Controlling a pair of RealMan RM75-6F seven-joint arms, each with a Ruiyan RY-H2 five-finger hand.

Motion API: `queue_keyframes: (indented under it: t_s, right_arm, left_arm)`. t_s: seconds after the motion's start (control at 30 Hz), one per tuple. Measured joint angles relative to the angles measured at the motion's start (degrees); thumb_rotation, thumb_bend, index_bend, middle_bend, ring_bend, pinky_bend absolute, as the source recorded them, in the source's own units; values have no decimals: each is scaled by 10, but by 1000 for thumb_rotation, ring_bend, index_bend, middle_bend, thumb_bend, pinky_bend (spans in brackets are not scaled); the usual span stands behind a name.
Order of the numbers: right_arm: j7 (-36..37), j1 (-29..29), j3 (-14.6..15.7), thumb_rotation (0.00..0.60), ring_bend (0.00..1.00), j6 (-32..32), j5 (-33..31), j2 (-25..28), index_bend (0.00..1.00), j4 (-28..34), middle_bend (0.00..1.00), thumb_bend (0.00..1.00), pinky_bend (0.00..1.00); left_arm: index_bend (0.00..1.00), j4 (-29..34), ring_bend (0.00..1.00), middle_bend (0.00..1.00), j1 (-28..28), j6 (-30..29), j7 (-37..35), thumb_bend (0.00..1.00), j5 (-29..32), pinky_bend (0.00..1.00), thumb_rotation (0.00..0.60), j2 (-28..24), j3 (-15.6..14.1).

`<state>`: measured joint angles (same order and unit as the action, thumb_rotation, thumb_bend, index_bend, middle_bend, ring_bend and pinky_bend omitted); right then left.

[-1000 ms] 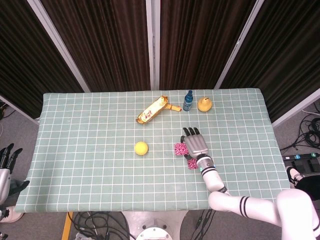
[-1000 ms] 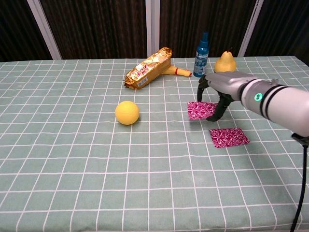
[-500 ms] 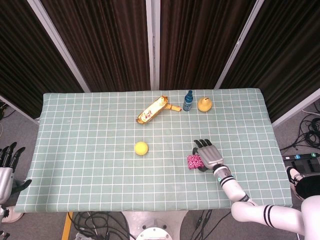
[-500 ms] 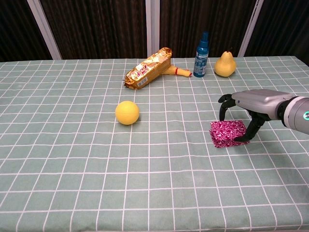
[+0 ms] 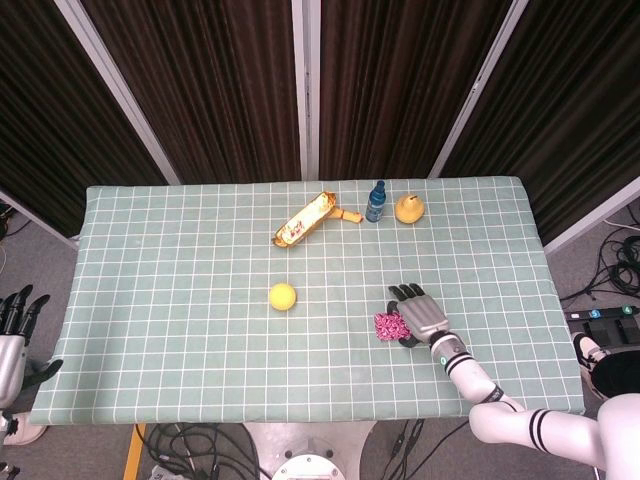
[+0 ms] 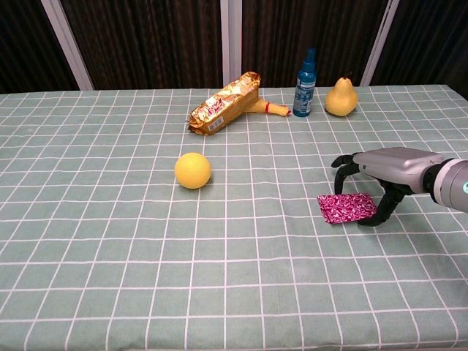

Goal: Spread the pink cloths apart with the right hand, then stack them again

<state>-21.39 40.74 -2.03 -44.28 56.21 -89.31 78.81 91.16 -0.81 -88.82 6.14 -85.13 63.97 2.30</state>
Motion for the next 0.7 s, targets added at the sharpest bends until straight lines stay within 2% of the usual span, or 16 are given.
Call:
queue_keyframes:
  t_s: [0.47,0.7]
  right_arm:
    - [11,-1,2,567,0,3,17,2,258,-7,46,138,0]
    - [22,-20,-4,583,0,-47,38,42,237,38,46,143,0]
  left_arm:
    - [171,1,98,136,0,-3,1,41,-1,100,600,0,0]
    - [171,-1,98,136,1,-4,-4,41,0,100,600,-1,1]
